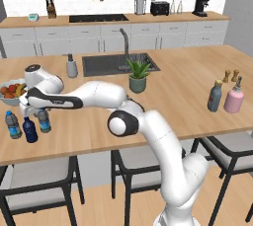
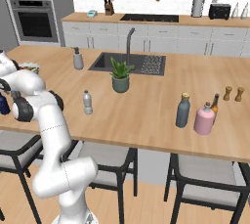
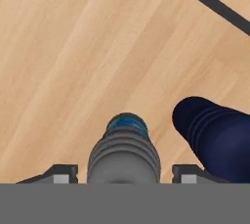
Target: Move the plastic bottles in the middle to the plastics group, and the glass bottles in the middle to the glass group.
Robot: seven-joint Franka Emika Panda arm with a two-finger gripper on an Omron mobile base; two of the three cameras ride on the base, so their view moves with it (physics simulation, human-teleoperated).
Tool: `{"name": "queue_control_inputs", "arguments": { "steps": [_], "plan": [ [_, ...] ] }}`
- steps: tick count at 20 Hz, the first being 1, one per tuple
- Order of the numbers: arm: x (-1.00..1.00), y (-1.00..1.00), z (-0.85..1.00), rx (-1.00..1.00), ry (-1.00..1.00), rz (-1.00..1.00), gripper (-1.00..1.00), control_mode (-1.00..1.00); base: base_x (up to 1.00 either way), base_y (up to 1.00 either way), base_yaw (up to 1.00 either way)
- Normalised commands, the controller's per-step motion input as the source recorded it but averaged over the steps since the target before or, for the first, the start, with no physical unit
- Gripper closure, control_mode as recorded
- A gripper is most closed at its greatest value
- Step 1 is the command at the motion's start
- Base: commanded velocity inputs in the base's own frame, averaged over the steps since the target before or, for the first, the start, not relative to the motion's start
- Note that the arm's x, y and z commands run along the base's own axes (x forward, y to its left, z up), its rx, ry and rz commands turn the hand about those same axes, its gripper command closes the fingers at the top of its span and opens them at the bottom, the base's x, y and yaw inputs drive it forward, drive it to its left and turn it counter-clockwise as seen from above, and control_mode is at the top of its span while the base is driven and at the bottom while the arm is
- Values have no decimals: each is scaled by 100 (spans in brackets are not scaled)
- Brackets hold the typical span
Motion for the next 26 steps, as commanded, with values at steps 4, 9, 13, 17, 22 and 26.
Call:
{"name": "queue_control_inputs", "arguments": {
  "steps": [4,9,13,17,22,26],
  "plan": [
    [3,-29,0,0,-2,-2,-100,-100,0,0,0],
    [0,-29,25,2,-9,-1,-100,-100,0,0,0],
    [-13,-49,35,9,-26,-3,-100,-100,0,0,0],
    [-29,-59,26,14,-32,-2,-100,-100,0,0,0],
    [-41,-80,8,22,-35,0,-100,-100,0,0,0],
    [-28,-100,32,25,-8,0,-100,-100,0,0,0]
  ]
}}
